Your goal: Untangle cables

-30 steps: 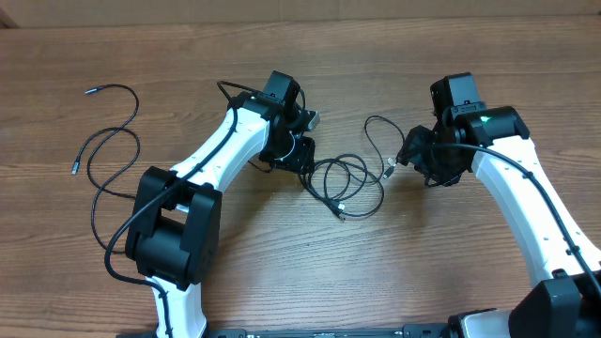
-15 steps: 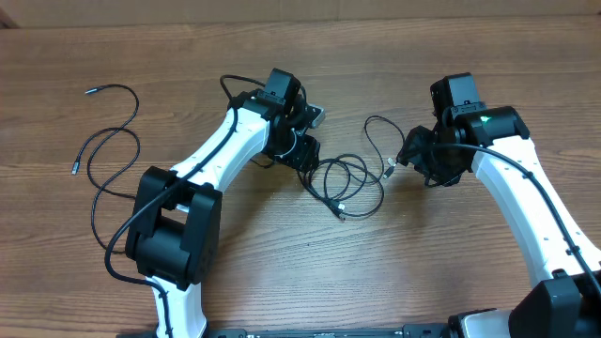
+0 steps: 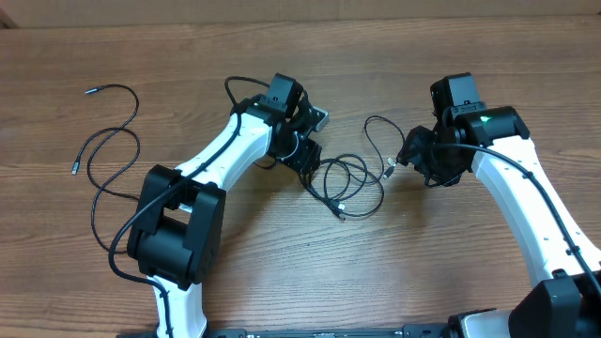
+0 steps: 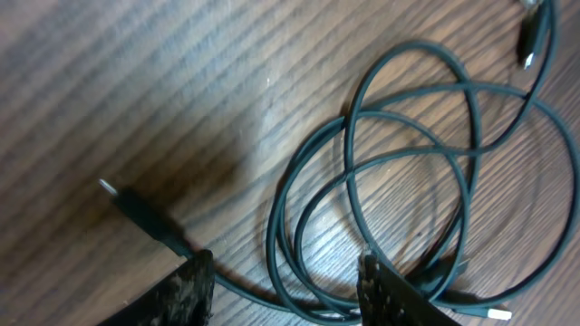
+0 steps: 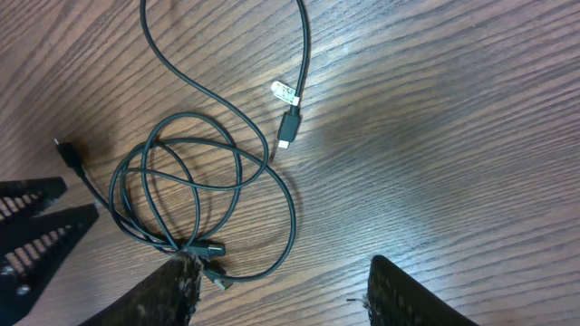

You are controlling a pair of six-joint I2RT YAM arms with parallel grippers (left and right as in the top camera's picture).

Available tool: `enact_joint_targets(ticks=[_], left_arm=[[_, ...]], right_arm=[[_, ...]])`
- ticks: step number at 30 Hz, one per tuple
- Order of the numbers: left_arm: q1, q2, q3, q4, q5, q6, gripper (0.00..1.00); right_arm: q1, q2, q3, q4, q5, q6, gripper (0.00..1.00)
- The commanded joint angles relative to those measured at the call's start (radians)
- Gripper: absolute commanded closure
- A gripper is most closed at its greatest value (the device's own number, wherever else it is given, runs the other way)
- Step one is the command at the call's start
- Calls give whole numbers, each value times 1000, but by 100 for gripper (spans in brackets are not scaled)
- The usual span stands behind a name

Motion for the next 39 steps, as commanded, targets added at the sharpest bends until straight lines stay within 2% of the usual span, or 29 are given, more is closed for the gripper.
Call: enact_joint_targets(ticks=[1, 21, 29, 32, 39], left_arm=[[-10, 16, -40, 23, -10, 25, 50], [-66, 16, -138, 80, -8, 25, 60], [-56, 13, -114, 71, -10, -18, 76], [-43, 2, -60, 51, -4, -39, 96], [-31, -5, 133, -83, 17, -38, 96]], right_arm=[[-2, -16, 24, 2, -6, -4, 42], [-2, -16, 24, -6, -5, -4, 43], [-2, -16, 24, -6, -5, -4, 42], [-2, -16, 24, -6, -5, -4, 42], [-2, -16, 24, -7, -6, -4, 41]])
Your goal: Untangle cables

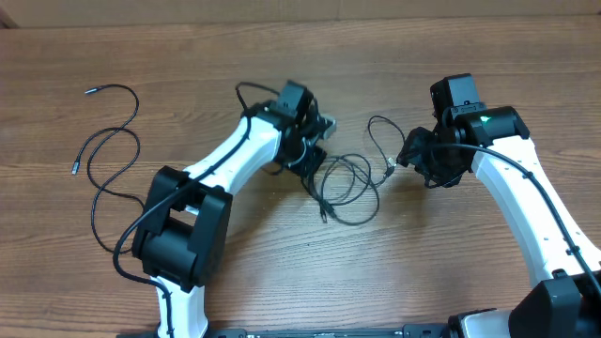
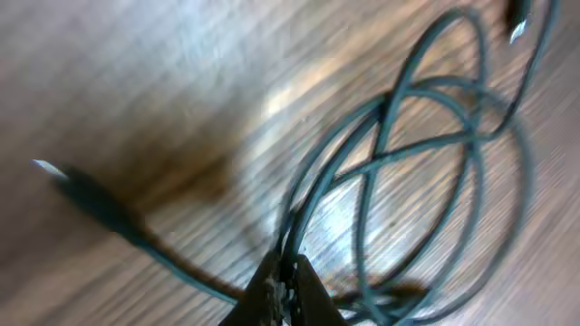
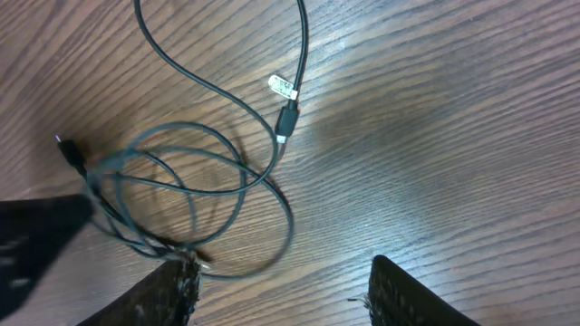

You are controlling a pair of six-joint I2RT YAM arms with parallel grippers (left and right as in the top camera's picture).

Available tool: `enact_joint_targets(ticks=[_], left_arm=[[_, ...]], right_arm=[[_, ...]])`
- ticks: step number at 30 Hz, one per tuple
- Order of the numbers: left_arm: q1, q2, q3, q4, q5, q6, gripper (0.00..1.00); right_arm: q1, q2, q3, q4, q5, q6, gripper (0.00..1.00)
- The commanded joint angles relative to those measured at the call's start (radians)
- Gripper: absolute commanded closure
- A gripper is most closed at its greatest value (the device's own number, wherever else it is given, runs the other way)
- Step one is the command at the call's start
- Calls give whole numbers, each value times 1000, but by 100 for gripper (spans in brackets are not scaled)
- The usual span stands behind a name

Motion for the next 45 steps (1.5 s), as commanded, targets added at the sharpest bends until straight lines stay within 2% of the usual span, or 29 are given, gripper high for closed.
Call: enact_joint_targets(ticks=[1, 6, 14, 19, 25, 33, 35, 39, 42, 45], left_arm=[[6, -6, 117, -46, 20, -10, 96], [8, -6, 298, -167, 32, -10, 96], [8, -7, 581, -296, 213, -6, 96], [6, -12, 658, -342, 319, -6, 96], [8, -46, 668, -347, 465, -4, 96], [51, -173, 684, -262, 470, 8, 96], [70, -204, 684, -233, 470, 0, 96], [130, -273, 684, -194, 470, -10, 96], [201, -327, 684, -181, 476, -58, 96], [274, -370, 684, -179, 560, -64, 96]], right_arm=[[-2, -16, 24, 3, -5, -3, 41], [-1, -16, 24, 4, -18, -18, 36], [-1, -16, 24, 82, -303, -230, 34], [-1, -16, 24, 176, -429, -235, 33], [-1, -3, 23, 270, -416, -145, 34], [0, 22, -65, 272, -389, -146, 35], [0, 22, -91, 272, -377, -146, 41], [-1, 22, -128, 233, -251, -136, 49], [-2, 22, -136, 180, -102, -60, 50], [-3, 22, -137, 163, -39, -10, 49]])
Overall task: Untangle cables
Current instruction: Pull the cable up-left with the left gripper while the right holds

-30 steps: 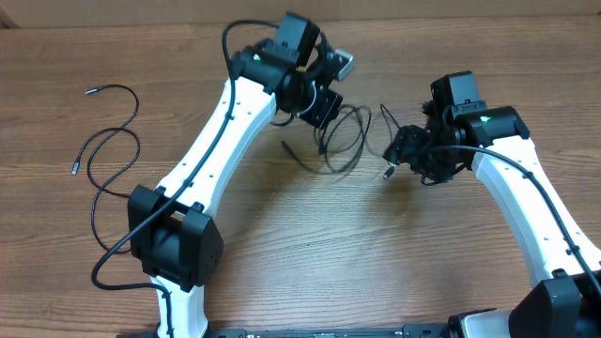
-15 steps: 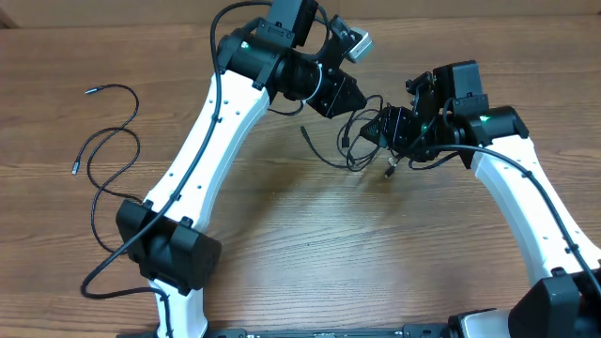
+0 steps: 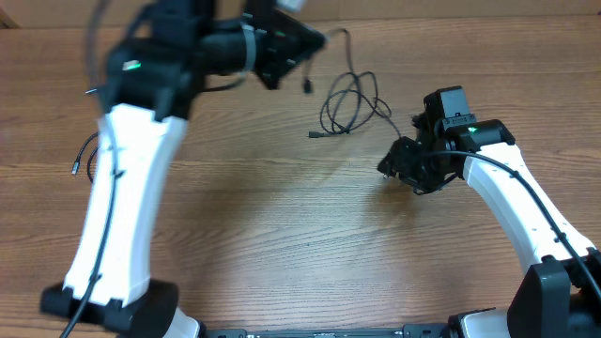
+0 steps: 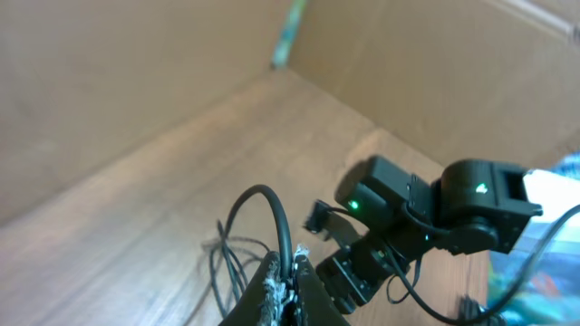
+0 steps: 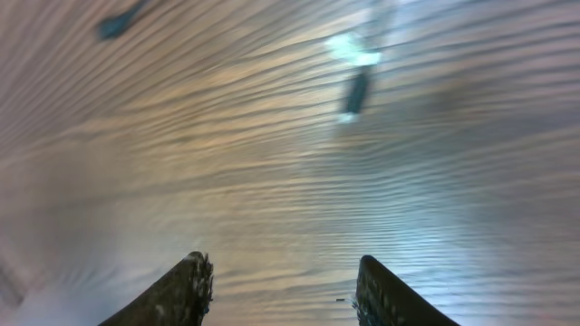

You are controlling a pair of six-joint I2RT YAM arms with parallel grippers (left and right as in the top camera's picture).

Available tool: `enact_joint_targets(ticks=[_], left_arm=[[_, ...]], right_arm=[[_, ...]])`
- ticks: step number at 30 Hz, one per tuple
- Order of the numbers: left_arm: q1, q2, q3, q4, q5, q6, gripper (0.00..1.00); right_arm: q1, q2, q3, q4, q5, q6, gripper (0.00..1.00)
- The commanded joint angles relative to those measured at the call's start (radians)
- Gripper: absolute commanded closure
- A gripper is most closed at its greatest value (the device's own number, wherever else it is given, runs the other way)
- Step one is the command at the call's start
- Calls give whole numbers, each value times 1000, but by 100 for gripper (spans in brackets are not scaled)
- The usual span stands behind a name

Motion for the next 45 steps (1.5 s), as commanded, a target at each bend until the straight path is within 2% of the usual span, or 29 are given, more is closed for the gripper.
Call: enact_joint_targets(ticks=[1, 3, 6, 9, 19, 23, 27, 31, 33, 35, 40, 42, 45], left_arm=[[78, -66, 28, 2, 116, -41, 96], [97, -76, 28, -7, 143, -59, 96], [87, -72, 27, -34, 158, -55, 96], [53, -65, 27, -38, 158, -55, 96], [8, -64, 27, -26, 157, -47, 96], [8, -64, 27, -34, 105, -47, 96], [9, -64, 27, -36, 83, -47, 96], [10, -64, 27, -29, 61, -46, 96], [10, -64, 27, -39, -35, -23, 96], [10, -64, 27, -77, -272, 24, 96], [16, -40, 27, -230, -1049, -71, 96], [29, -32, 27, -278, -1184, -114, 96], [59, -29, 26, -309, -1176, -169, 96]], right_arm=[[-3, 1, -5, 18, 112, 72, 45], [-3, 1, -5, 64, 6, 38, 36], [-1, 1, -5, 206, -375, -151, 29], [0, 1, -5, 312, -554, -161, 25], [13, 1, -5, 380, -558, -161, 22], [14, 1, -5, 391, -560, -161, 23], [31, 1, -5, 385, -560, -163, 39], [63, 1, -5, 379, -495, -187, 39], [70, 1, -5, 352, -399, -177, 41], [70, 1, -5, 296, -267, -149, 41], [46, 1, -5, 114, 23, -108, 43], [28, 1, -5, 53, 93, -108, 45], [-6, 0, -5, -2, 137, -108, 45]])
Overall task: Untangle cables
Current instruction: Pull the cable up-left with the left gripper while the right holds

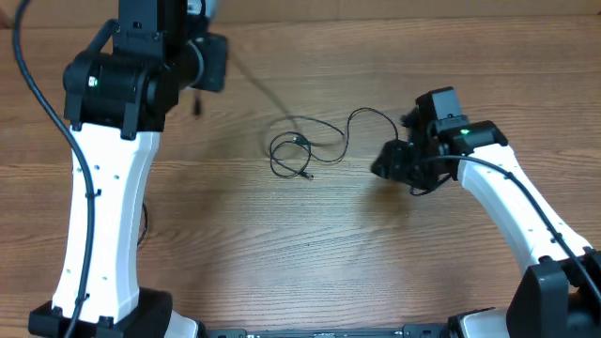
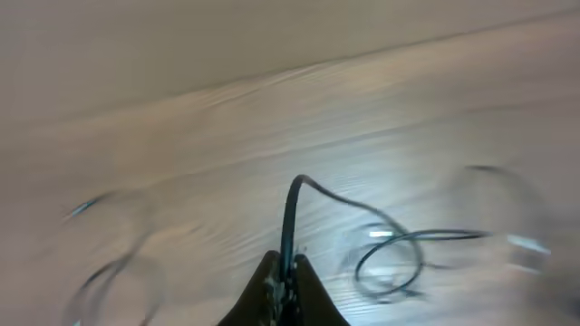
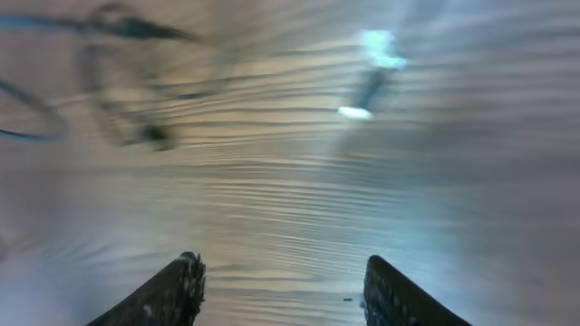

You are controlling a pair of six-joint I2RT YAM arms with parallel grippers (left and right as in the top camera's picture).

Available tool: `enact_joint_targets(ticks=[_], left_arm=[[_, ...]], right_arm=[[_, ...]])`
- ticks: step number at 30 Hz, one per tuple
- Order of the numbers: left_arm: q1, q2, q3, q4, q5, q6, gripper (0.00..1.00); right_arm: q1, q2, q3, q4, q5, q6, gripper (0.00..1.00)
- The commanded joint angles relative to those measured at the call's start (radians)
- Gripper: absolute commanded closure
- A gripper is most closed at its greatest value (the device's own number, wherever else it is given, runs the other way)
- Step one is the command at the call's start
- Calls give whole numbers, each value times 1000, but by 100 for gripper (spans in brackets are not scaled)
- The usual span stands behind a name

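Note:
A thin dark cable [image 1: 305, 120] lies in loose loops on the wooden table [image 1: 282, 263], its far strand running to the right. My left gripper [image 2: 283, 276] is raised high at the back left [image 1: 214, 58], shut on one strand of this cable [image 2: 292, 208], which drops to the loops [image 2: 390, 258]. My right gripper [image 3: 290, 294] hangs open and empty near the table [image 1: 383, 169], beside the cable's right end. That end's plug with a white tag [image 3: 367, 91] lies ahead of it, blurred.
A second dark cable lies at the far left, mostly hidden under my left arm in the overhead view; a blurred part of it [image 2: 109, 272] shows in the left wrist view. Cardboard walls stand behind the table's back edge.
My left gripper, still shut on the cable, has moved from the back middle to the back left. The loops that hung near the back now lie lower and more spread out at the table's middle.
My left gripper stood open over the tangle on the table, then was shut on a strand. Then it held the cable high at the back with the loops hanging. Now it is further left and the cable is drawn out. The right gripper stayed open throughout.

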Motion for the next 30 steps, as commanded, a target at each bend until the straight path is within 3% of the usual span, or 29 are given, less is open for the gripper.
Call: enact_joint_targets(ticks=[1, 6, 9, 23, 28, 30], left_arm=[[34, 5, 13, -17, -201, -91, 96], [40, 13, 13, -23, 124, -90, 92], [39, 32, 13, -26, 203, -88, 93], [39, 280, 13, -99, 208, -68, 96], [39, 401, 13, -101, 216, -113, 96], [39, 430, 13, -100, 231, -113, 92]], right_arm=[[-36, -1, 0, -24, 138, 11, 44], [-57, -1, 0, -34, 120, 11, 35], [-57, -1, 0, -38, 120, 11, 35], [-57, 0, 0, -38, 121, 7, 35], [-57, -1, 0, -38, 122, 7, 35], [-57, 0, 0, -38, 122, 7, 35]])
